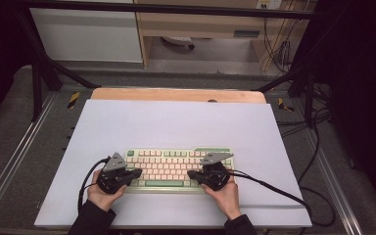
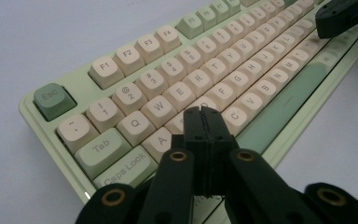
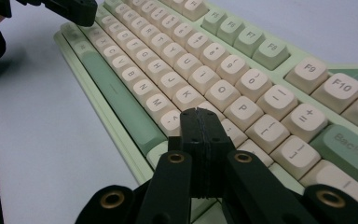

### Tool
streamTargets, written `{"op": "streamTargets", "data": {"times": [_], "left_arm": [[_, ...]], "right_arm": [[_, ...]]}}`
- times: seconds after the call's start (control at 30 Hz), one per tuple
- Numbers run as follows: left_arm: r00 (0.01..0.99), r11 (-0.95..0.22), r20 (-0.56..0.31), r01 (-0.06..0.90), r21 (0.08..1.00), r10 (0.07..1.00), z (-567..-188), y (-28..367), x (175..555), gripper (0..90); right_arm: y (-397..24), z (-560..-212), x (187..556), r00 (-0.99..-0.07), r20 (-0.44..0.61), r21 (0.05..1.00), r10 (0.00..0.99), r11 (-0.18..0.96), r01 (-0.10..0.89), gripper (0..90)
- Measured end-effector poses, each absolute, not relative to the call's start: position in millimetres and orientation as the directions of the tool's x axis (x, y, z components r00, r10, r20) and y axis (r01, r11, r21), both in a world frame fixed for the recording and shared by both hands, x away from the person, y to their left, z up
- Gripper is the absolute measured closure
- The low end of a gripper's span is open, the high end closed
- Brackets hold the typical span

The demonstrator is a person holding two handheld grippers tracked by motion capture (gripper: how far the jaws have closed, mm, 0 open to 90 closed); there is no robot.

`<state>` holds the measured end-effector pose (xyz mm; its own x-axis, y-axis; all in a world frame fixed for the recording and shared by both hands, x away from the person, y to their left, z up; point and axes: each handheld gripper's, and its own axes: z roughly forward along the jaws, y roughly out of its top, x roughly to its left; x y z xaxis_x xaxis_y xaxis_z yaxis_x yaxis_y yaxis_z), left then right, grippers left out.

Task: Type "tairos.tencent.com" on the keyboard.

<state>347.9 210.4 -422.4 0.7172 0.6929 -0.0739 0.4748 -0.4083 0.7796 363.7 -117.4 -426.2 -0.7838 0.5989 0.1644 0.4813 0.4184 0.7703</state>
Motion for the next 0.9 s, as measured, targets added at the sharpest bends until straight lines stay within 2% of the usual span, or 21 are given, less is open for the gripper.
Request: {"op": "streamTargets", "data": {"times": [0.9], "left_arm": [[0.732, -0.424, -0.066, 0.463, 0.778, 0.678, -421.5, 184.2, 349.8, 90.0]], "right_arm": [[-131.9, -417.6, 365.0, -0.771, 0.157, 0.785, 0.617, 0.396, 0.477, 90.0]]}}
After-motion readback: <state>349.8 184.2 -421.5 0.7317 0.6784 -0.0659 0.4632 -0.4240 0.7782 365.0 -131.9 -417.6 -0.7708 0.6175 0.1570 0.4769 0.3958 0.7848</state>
